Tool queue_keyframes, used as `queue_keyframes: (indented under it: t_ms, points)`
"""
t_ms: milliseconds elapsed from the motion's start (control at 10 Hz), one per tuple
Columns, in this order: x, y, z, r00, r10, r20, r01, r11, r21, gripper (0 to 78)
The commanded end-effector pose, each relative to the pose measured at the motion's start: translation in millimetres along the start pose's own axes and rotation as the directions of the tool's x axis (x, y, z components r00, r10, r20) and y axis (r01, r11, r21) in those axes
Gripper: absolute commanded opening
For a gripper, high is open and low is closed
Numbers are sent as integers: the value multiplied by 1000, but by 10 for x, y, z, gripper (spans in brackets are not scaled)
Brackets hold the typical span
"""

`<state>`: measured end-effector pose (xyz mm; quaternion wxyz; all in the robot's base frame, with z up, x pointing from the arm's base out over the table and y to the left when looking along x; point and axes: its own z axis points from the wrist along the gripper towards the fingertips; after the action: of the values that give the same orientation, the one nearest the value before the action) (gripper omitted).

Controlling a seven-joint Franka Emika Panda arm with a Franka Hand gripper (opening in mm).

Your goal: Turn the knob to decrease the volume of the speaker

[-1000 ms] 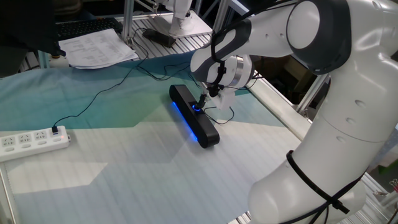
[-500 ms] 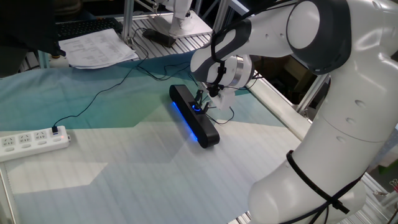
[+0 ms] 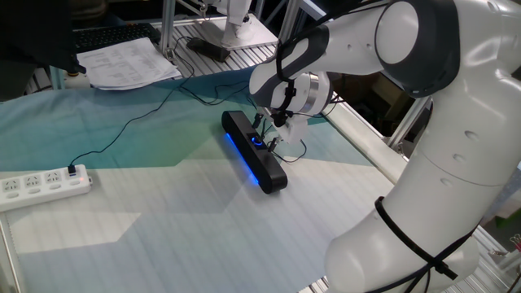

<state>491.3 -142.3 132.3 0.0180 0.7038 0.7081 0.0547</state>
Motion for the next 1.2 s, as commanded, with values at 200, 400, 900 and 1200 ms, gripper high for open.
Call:
queue_keyframes:
  t_ms: [200,400,900,1200]
  points:
    - [-8,6,42,1000,-4,-14,4,1000,-2,775]
    - [-11,4,67,1000,-5,-23,5,1000,-2,775]
    - [-11,13,90,999,-9,-35,9,1000,-2,775]
    - [-12,23,112,999,-10,-35,10,1000,-2,775]
